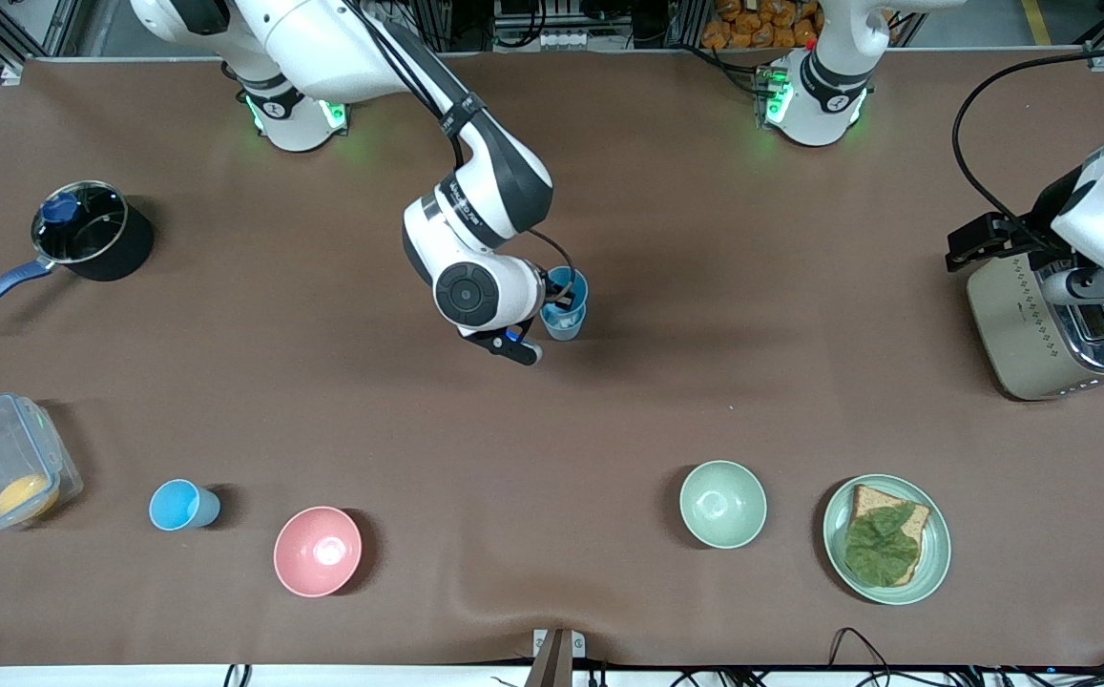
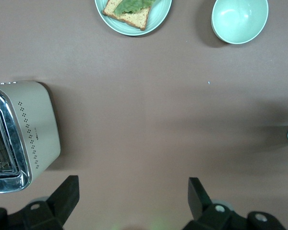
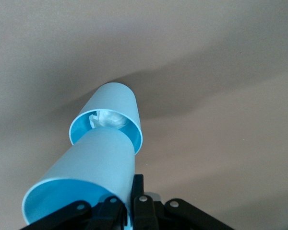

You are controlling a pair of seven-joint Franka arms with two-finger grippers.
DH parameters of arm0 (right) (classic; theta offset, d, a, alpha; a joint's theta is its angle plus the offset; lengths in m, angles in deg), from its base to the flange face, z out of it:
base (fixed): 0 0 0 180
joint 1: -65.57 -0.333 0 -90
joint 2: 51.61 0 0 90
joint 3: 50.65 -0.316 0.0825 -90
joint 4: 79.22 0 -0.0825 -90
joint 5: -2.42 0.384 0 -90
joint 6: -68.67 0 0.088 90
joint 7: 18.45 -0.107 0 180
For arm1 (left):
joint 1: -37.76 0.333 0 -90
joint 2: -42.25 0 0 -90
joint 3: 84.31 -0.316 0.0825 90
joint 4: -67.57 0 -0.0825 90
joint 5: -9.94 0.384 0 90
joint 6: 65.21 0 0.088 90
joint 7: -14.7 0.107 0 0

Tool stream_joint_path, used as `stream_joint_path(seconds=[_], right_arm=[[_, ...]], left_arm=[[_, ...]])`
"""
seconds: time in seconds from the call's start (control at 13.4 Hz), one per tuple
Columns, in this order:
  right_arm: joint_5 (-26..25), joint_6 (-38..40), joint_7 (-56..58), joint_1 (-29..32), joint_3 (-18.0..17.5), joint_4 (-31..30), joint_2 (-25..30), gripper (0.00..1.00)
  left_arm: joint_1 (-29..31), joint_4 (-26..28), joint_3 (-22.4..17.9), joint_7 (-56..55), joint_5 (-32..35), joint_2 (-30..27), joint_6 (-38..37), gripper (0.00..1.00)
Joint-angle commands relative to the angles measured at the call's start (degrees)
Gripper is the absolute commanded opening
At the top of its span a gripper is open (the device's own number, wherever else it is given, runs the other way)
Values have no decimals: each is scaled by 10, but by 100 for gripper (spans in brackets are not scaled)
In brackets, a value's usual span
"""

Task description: Stack blue cups with both arms

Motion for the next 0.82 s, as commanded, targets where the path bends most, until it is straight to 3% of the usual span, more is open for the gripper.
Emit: stream_joint_path(seconds=[0.0,0.07,0.3,0.45,0.75], right_arm=[[-6,-8,1,2,0,-4,0,87],[-8,-10,-5,1,1,-4,0,100],[-25,-5,-2,3,4,-3,5,100],[-64,10,-1,11,4,-2,12,100],[-145,109,4,71,14,1,50,100]], left_arm=[[2,1,1,12,2,-6,-1,100],[2,1,1,12,2,-5,-1,100],[4,1,1,12,1,-4,-1,100],[3,1,1,13,1,-5,-3,100],[-2,-14,8,13,2,-4,-5,100]])
